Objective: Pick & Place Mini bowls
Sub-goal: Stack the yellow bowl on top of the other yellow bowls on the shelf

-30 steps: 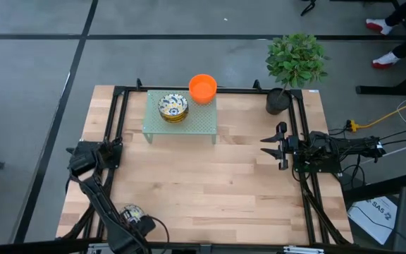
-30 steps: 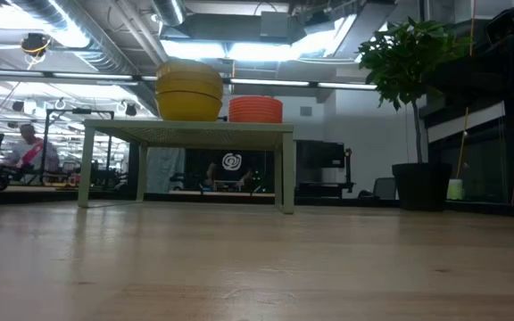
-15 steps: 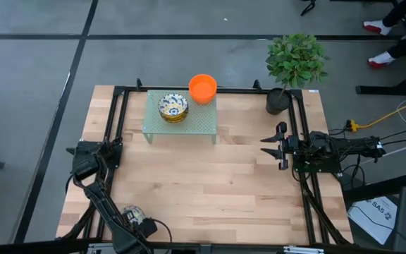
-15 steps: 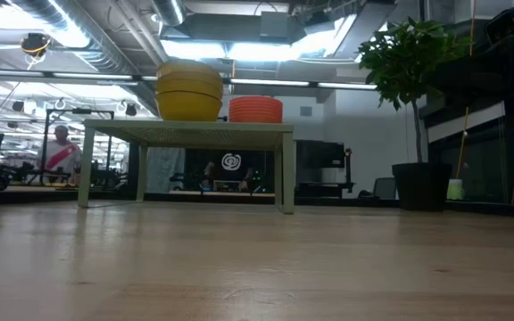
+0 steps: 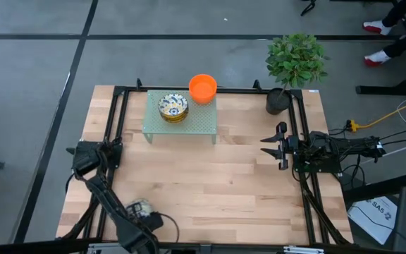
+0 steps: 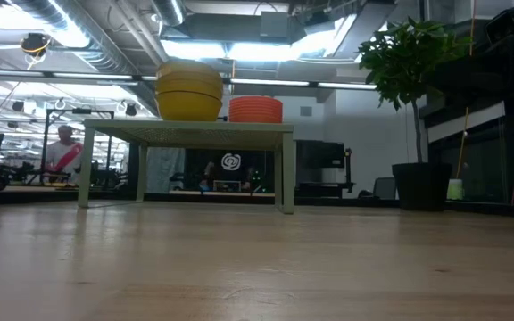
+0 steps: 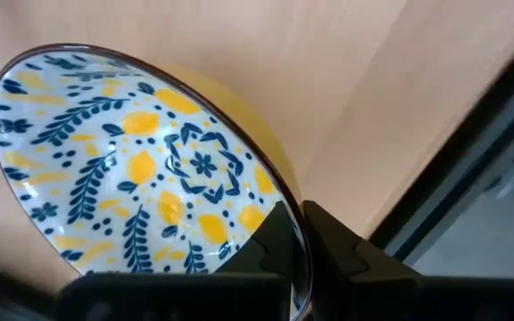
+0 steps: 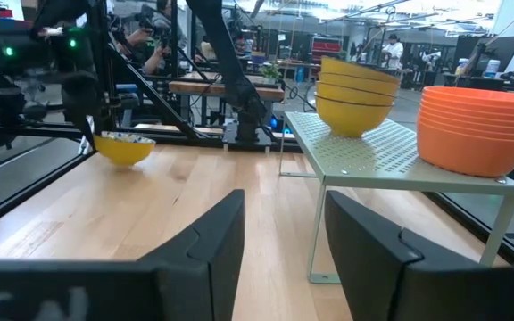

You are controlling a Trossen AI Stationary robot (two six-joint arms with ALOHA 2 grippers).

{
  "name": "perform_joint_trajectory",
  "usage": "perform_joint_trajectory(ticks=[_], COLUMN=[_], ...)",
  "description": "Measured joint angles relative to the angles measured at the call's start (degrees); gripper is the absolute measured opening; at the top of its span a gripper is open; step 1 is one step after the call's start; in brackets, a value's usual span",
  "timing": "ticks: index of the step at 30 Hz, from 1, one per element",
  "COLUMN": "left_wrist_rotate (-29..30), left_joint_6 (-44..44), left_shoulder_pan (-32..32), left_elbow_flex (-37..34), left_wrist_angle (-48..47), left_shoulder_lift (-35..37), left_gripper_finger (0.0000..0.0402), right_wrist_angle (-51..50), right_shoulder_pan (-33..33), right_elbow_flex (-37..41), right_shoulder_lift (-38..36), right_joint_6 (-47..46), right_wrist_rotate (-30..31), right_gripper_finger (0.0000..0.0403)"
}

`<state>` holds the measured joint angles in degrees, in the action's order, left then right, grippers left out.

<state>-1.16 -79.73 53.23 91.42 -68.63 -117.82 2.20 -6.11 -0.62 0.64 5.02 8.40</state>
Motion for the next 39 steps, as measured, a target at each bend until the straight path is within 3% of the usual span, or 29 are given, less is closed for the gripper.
perform_joint_trajectory(ticks=[24, 39], left_wrist_rotate=[23.4, 24.6], left_joint_6=[37.6, 58.6], left_shoulder_pan=[-21.6, -33.5], left_elbow_flex=[0.1, 0.3], left_wrist_angle=[3.6, 4.0], left_shoulder_lift=[25.9, 33.8], left_gripper_finger=[0.0007, 0.0007], right_wrist_angle=[0.0, 0.0], right_shoulder_pan=[0.0, 0.0], right_elbow_flex=[0.0, 0.0], right_shoulder_lift=[0.0, 0.0], right_joint_6=[0.0, 0.0], right_wrist_rotate=[0.0, 0.0], right_gripper_finger=[0.0156, 0.0156])
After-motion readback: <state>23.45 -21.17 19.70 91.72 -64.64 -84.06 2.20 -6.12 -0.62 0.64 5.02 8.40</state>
